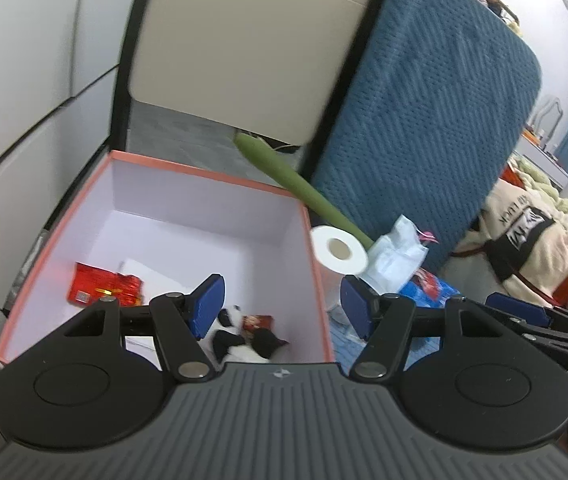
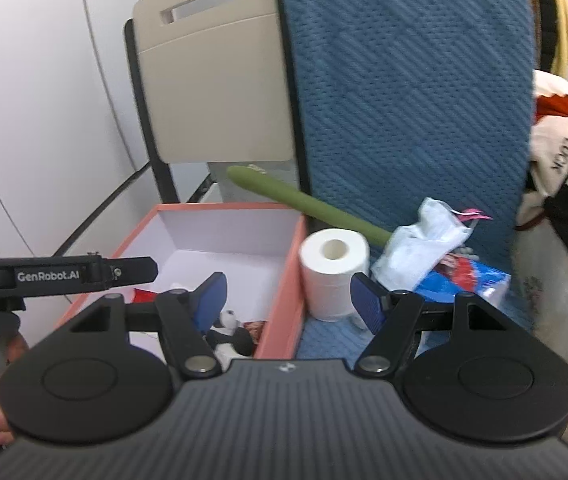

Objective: Organize soft objects
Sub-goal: 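Withdraw both grippers from the box toward the chair seat, then move the left gripper to the sponge-puff bag while the right approaches the blue snack bag, then grasp the clear sponge-puff bag with the left gripper while the right grasps the blue snack bag, then lift and carry the sponge-puff bag and blue snack bag over the box with both grippers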

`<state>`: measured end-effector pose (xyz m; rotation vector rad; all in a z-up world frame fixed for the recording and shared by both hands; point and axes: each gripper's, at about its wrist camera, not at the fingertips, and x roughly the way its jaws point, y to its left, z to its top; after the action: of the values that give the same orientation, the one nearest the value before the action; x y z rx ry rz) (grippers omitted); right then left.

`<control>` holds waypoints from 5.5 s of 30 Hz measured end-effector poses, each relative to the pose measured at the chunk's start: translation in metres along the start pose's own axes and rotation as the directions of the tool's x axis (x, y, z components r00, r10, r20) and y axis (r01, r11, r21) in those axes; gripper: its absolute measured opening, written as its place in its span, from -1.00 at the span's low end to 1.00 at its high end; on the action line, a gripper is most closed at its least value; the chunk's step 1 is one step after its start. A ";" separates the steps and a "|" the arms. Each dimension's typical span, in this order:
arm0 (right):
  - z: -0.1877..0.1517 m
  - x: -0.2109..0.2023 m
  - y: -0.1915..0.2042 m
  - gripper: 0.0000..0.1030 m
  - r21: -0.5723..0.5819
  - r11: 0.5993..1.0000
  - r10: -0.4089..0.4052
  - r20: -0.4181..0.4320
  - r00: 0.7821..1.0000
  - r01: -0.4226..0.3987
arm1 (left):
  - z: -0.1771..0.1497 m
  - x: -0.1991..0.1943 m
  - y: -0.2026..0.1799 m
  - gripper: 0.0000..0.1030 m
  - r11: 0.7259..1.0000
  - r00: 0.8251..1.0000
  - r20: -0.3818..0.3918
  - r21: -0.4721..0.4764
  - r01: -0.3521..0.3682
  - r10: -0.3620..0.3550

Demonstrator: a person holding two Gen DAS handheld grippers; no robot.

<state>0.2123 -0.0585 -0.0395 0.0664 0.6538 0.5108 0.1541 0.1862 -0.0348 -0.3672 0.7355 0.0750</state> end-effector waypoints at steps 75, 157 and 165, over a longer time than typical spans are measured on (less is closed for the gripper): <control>-0.058 0.123 -0.248 0.41 0.354 0.931 -0.033 -0.144 0.989 0.083 | -0.129 0.263 -0.163 0.62 0.972 0.994 -0.100 0.236 -0.011 0.036; -0.111 0.048 -0.170 -0.47 0.161 0.941 -0.272 -0.168 0.948 0.299 | -0.152 0.159 -0.107 -0.22 0.996 0.989 -0.143 0.071 0.055 -0.044; -0.134 0.047 -0.138 -0.45 0.023 0.948 -0.306 -0.207 0.929 0.318 | -0.158 0.143 -0.103 -0.22 0.995 0.985 -0.159 0.066 0.070 -0.059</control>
<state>0.2241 -0.1696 -0.2025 -0.0380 0.8596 0.1914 0.1782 0.0259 -0.2069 -0.3308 0.8793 -0.0418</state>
